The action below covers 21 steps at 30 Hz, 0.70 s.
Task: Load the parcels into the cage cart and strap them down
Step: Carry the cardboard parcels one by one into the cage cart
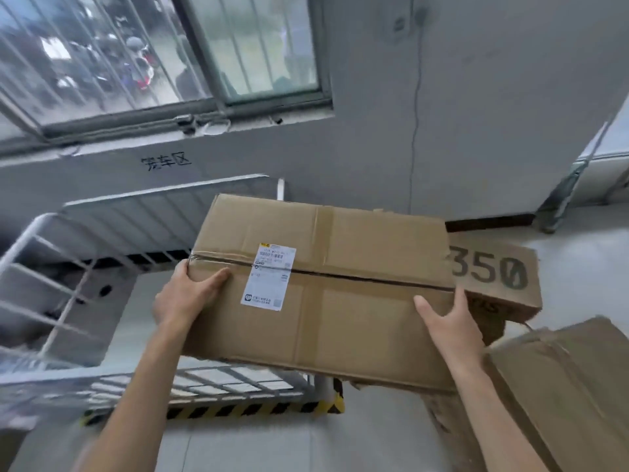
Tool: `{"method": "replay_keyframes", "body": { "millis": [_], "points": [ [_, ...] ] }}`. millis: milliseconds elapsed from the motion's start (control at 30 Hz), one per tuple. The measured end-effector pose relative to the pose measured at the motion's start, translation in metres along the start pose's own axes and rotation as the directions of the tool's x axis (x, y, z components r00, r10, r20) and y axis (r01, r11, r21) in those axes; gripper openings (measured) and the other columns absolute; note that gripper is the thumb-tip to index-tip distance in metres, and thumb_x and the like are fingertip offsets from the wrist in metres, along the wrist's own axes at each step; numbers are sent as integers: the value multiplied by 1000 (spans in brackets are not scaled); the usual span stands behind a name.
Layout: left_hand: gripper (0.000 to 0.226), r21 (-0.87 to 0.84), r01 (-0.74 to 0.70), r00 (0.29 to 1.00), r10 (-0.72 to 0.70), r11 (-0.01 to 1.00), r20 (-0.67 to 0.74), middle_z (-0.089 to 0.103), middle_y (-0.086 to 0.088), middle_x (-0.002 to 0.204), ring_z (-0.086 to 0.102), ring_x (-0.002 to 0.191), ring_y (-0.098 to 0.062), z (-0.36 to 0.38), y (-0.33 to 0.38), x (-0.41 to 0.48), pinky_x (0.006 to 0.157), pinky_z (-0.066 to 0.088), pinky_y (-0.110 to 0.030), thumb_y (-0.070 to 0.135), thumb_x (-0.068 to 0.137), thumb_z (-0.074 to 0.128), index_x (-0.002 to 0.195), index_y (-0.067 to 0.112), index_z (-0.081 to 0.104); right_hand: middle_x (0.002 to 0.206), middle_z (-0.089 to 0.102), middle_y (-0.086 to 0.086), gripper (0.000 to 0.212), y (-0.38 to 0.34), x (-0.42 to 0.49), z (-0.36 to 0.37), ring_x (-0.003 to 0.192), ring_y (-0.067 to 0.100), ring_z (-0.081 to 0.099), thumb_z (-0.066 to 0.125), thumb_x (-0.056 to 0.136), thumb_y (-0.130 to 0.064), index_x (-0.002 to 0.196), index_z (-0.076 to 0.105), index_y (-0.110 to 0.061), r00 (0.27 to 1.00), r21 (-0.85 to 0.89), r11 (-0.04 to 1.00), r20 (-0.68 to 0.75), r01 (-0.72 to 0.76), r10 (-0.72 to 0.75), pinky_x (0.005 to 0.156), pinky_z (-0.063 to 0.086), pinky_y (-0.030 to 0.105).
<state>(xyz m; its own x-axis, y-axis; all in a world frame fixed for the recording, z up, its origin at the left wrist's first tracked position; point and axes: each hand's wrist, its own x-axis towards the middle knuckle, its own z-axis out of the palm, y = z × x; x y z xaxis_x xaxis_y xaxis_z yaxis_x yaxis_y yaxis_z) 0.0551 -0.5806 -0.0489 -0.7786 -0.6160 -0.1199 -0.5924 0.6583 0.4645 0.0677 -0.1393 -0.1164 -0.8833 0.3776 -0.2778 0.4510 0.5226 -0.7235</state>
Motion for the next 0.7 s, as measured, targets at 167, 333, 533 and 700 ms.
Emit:
{"method": "replay_keyframes", "body": {
  "millis": [167, 333, 533, 700],
  "points": [
    [111, -19, 142, 987, -143, 990, -72, 65, -9, 132, 60, 122, -37, -54, -118, 32, 93, 44, -44, 96, 50, 48, 140, 32, 44, 150, 48, 8, 94, -57, -39, 110, 132, 35, 49, 57, 83, -72, 156, 21, -24, 991, -41, 996, 112, 74, -69, 101, 44, 49],
    [102, -19, 272, 960, -273, 962, -64, 63, -8, 136, 58, 123, -37, -83, -201, 63, 89, 43, -45, 91, 58, 56, 141, 33, 43, 142, 55, 5, 88, -104, -59, 183, 124, 35, 55, 56, 83, -73, 151, 28, -26, 975, -117, 986, 204, 116, -90, 95, 49, 47],
    [83, -73, 353, 932, -358, 933, -65, 70, -3, 121, 62, 116, -35, -96, -241, 109, 90, 44, -44, 91, 54, 55, 117, 37, 51, 137, 60, 4, 80, -158, -48, 248, 122, 36, 57, 62, 83, -66, 147, 32, -29, 958, -123, 982, 264, 143, -107, 96, 48, 47],
    [78, -106, 388, 914, -397, 915, -82, 68, -2, 123, 61, 117, -33, -106, -262, 152, 94, 46, -45, 91, 55, 56, 114, 40, 50, 142, 56, 6, 84, -202, -29, 296, 126, 36, 54, 62, 85, -64, 152, 28, -26, 942, -123, 978, 311, 170, -125, 100, 45, 48]
  ]
}}
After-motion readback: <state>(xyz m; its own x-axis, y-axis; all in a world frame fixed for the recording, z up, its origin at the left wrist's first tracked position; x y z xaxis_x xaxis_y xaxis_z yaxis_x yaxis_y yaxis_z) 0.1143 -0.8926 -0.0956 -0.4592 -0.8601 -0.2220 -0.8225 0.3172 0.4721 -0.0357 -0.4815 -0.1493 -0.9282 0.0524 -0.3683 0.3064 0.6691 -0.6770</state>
